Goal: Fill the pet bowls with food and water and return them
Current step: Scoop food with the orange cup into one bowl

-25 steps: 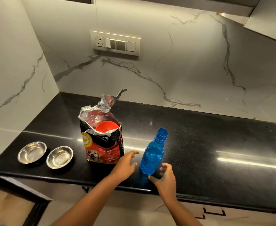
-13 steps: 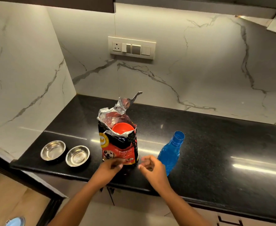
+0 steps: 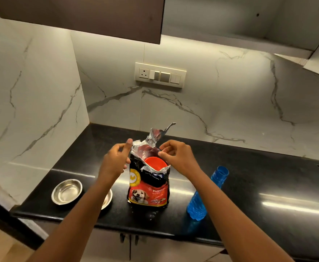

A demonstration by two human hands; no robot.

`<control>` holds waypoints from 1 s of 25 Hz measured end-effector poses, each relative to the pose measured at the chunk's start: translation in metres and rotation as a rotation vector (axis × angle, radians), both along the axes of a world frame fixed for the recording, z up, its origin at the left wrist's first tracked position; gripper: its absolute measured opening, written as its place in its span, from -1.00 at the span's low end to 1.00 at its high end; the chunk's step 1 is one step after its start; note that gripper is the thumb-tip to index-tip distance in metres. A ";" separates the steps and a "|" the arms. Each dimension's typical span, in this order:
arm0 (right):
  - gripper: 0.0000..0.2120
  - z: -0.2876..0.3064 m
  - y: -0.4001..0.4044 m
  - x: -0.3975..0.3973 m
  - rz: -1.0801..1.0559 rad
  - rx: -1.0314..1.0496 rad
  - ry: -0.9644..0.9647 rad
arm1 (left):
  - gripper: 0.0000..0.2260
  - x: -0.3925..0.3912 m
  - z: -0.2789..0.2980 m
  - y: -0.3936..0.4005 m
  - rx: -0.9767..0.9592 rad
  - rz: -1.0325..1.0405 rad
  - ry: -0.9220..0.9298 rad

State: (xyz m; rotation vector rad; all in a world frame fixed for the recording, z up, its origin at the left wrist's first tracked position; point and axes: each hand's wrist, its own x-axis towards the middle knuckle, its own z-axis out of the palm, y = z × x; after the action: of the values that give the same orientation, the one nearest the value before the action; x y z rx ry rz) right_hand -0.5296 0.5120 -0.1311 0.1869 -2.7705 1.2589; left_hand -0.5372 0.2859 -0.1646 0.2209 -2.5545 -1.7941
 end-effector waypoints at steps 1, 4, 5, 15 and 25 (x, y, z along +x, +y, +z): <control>-0.81 -0.001 -0.011 -0.012 0.042 0.100 -0.064 | -0.46 -0.006 0.005 0.000 -0.093 -0.030 -0.024; -0.71 -0.013 -0.040 -0.040 0.174 0.498 -0.232 | -0.51 -0.012 0.009 0.003 -0.353 -0.108 -0.043; -0.70 -0.019 -0.046 -0.045 0.202 0.579 -0.275 | -0.56 -0.011 0.009 0.004 -0.372 -0.116 -0.045; -0.58 -0.039 -0.046 -0.010 0.233 0.691 -0.292 | -0.84 0.045 0.009 -0.017 -0.102 -0.291 -0.046; -0.67 -0.010 -0.035 0.012 0.406 0.422 -0.540 | -0.72 0.080 0.009 -0.022 -0.027 -0.263 -0.066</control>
State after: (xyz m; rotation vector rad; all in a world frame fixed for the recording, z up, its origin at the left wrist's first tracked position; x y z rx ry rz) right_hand -0.5177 0.4768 -0.1407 0.5341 -3.5916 0.8542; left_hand -0.4568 0.2636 -0.1561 -0.0613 -2.7643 -1.8589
